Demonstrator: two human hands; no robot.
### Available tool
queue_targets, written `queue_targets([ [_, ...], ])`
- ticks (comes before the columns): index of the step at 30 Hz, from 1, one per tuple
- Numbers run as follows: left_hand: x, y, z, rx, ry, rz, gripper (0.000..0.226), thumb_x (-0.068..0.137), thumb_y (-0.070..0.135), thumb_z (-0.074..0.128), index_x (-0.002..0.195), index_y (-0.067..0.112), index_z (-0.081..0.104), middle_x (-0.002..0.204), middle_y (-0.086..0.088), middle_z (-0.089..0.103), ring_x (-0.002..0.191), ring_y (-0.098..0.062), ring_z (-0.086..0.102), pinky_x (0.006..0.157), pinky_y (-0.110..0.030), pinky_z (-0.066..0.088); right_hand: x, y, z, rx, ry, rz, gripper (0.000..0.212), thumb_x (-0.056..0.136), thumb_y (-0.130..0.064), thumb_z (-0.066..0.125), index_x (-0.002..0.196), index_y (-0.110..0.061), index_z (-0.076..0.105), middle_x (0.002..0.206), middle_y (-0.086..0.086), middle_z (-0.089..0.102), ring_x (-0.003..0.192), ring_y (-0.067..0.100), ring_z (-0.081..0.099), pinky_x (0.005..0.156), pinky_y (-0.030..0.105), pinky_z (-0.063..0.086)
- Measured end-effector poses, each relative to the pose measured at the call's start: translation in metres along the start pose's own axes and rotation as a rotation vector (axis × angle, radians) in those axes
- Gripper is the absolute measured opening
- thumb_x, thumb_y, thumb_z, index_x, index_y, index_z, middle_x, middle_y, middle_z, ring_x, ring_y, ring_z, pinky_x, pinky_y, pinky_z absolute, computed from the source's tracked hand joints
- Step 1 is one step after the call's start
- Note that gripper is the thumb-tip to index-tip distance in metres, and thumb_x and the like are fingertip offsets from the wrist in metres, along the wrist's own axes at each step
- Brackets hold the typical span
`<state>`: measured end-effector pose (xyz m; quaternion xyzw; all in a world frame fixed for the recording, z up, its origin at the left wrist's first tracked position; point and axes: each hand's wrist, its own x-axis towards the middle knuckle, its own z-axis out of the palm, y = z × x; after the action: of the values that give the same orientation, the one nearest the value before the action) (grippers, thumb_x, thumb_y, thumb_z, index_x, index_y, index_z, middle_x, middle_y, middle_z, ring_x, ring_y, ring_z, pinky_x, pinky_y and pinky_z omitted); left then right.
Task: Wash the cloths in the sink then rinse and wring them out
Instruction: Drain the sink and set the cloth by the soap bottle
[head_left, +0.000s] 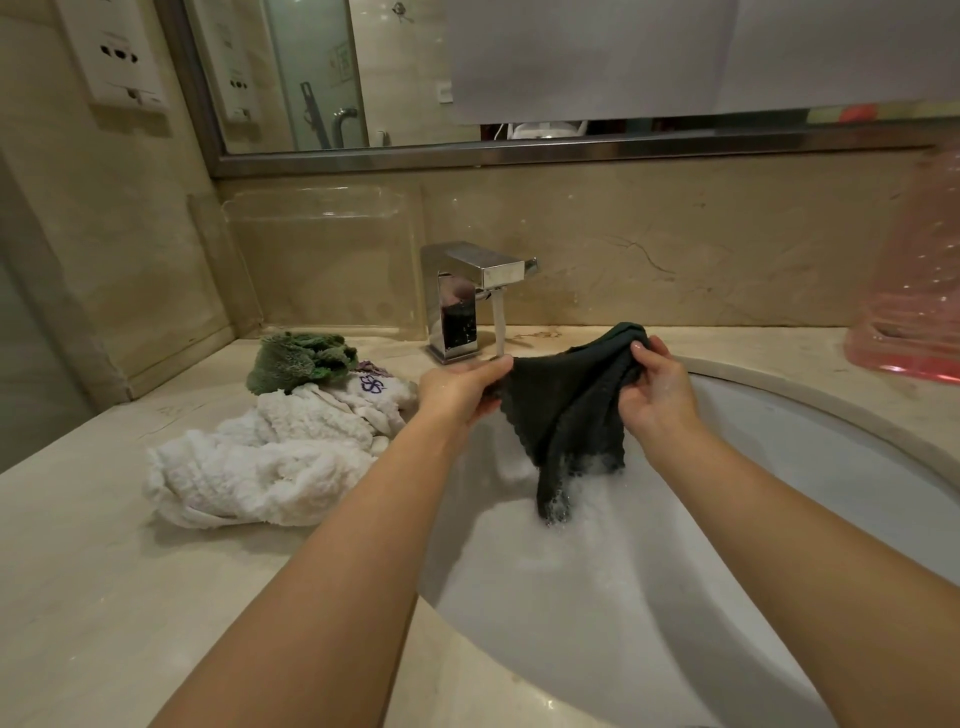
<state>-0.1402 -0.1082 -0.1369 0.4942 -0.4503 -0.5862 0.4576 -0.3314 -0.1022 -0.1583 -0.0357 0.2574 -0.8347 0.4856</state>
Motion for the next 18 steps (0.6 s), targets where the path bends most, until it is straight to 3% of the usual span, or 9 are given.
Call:
queue_targets([
  [4, -0.001, -0.001, -0.001, 0.107, 0.089, 0.065, 0.020, 0.079, 0.028, 0.078, 0.092, 0.019, 0.066, 0.101, -0.002, 0.063, 0.103, -0.019, 0.056, 0.095, -0.036, 0.049, -0.002, 0.000, -0.001, -0.005, 0.010, 0.003, 0.025, 0.089, 0.008, 0.055, 0.101, -0.013, 0.062, 0.121, 0.017, 0.060, 0.110, 0.029, 0.060, 0.102, 0.039, 0.048],
  [7, -0.005, 0.001, -0.001, 0.038, 0.028, 0.071, 0.014, 0.083, 0.022, 0.073, 0.095, 0.016, 0.068, 0.104, -0.008, 0.067, 0.096, -0.022, 0.065, 0.075, -0.032, 0.057, -0.003, -0.001, -0.002, -0.007, 0.018, -0.003, 0.025, 0.089, 0.008, 0.055, 0.100, -0.013, 0.063, 0.122, 0.017, 0.060, 0.110, 0.029, 0.060, 0.102, 0.038, 0.048],
  [10, -0.006, 0.002, -0.001, -0.030, -0.021, 0.084, 0.018, 0.088, 0.017, 0.068, 0.105, 0.012, 0.067, 0.107, -0.011, 0.068, 0.090, -0.022, 0.068, 0.069, -0.028, 0.059, -0.004, -0.001, -0.002, -0.020, 0.023, -0.009, 0.025, 0.089, 0.007, 0.055, 0.102, -0.013, 0.063, 0.122, 0.016, 0.061, 0.110, 0.028, 0.060, 0.101, 0.037, 0.049],
  [14, 0.000, 0.002, 0.001, -0.052, 0.017, 0.119, 0.015, 0.095, 0.017, 0.058, 0.107, 0.013, 0.064, 0.106, -0.009, 0.064, 0.099, -0.024, 0.064, 0.085, -0.040, 0.057, -0.007, 0.000, -0.001, -0.034, 0.010, 0.016, 0.026, 0.089, 0.009, 0.055, 0.100, -0.013, 0.062, 0.121, 0.016, 0.061, 0.110, 0.029, 0.060, 0.100, 0.037, 0.049],
  [18, 0.005, 0.005, 0.002, -0.019, 0.051, 0.107, 0.015, 0.102, 0.022, 0.045, 0.098, 0.023, 0.060, 0.117, -0.009, 0.062, 0.113, -0.025, 0.058, 0.102, -0.045, 0.047, -0.015, 0.002, 0.005, -0.081, -0.059, 0.058, 0.033, 0.087, 0.015, 0.048, 0.098, -0.013, 0.060, 0.112, 0.015, 0.061, 0.101, 0.027, 0.061, 0.085, 0.032, 0.053],
])
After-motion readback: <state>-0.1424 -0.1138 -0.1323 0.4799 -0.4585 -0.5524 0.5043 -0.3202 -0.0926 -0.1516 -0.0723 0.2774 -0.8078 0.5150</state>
